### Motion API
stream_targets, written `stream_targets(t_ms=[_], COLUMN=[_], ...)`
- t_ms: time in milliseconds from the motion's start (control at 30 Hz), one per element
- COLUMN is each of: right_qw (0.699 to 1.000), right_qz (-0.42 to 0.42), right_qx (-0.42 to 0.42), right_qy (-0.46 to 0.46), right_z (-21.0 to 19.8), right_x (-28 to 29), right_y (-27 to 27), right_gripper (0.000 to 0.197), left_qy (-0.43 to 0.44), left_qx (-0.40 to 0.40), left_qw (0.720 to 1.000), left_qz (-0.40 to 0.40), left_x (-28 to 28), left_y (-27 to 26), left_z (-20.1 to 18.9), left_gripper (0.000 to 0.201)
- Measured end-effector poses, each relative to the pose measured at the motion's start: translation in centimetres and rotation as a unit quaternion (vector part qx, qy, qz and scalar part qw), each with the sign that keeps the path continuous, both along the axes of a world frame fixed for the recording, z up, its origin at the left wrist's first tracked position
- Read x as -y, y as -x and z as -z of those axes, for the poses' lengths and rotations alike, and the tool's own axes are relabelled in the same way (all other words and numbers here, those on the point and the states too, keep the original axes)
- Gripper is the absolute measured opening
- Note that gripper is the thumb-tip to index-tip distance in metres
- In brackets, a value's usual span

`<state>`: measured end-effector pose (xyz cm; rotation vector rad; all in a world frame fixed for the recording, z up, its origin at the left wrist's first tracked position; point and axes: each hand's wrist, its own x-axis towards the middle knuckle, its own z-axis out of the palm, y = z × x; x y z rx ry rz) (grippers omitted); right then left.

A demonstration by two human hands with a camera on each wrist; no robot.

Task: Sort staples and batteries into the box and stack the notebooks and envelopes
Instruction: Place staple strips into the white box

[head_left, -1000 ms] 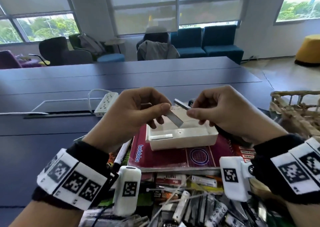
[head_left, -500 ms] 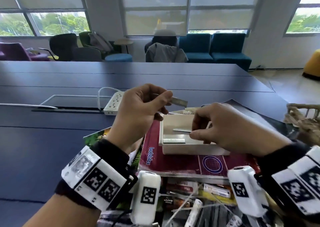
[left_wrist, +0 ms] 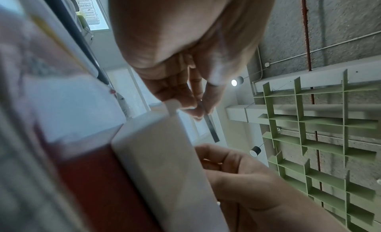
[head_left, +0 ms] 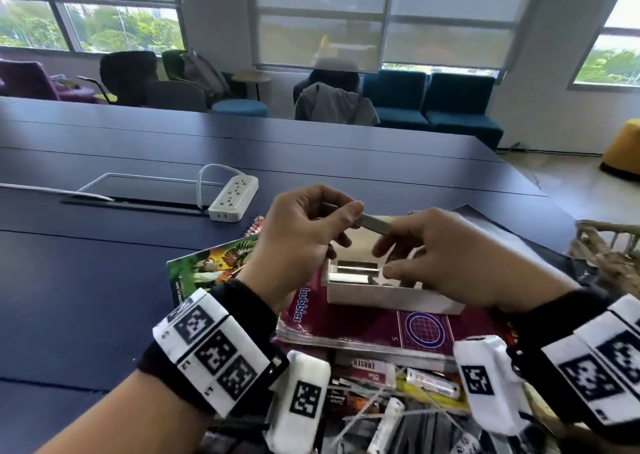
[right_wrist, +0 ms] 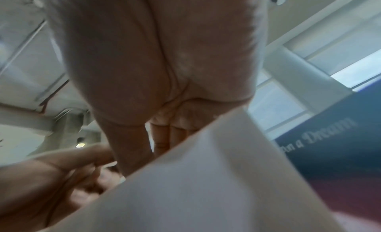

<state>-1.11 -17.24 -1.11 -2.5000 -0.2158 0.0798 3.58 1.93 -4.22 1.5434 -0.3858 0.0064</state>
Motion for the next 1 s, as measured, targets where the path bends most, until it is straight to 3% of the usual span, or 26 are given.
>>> stream_targets(t_ms=[267, 400, 633, 1000], right_qw=[0.981, 0.978, 0.969, 0.963], right_qz=[0.022, 0.013, 0.027, 0.058], right_qx=[-0.006, 0.020, 0.098, 0.077], right_qy=[-0.193, -0.205, -0.225, -0.254], right_z=[0.1, 0.4, 0.2, 0.3], right_x=[1.4, 1.7, 2.2, 2.5], right_y=[1.2, 1.3, 1.1, 1.1], right_gripper=[0.016, 0.019, 0.006, 0.022], left_qy=[-0.020, -0.035, -0.065, -0.170], left_qx=[0.026, 0.034, 0.051, 0.115], left_qw=[0.999, 0.999, 0.996, 0.975], left_qz=[0.000, 0.002, 0.023, 0.081], left_x=[0.4, 0.8, 1.0, 0.3], left_y=[0.3, 0.4, 0.3, 0.3], left_z=[0.0, -0.1, -0.8, -1.7], left_gripper=[0.014, 0.015, 0.022, 0.015])
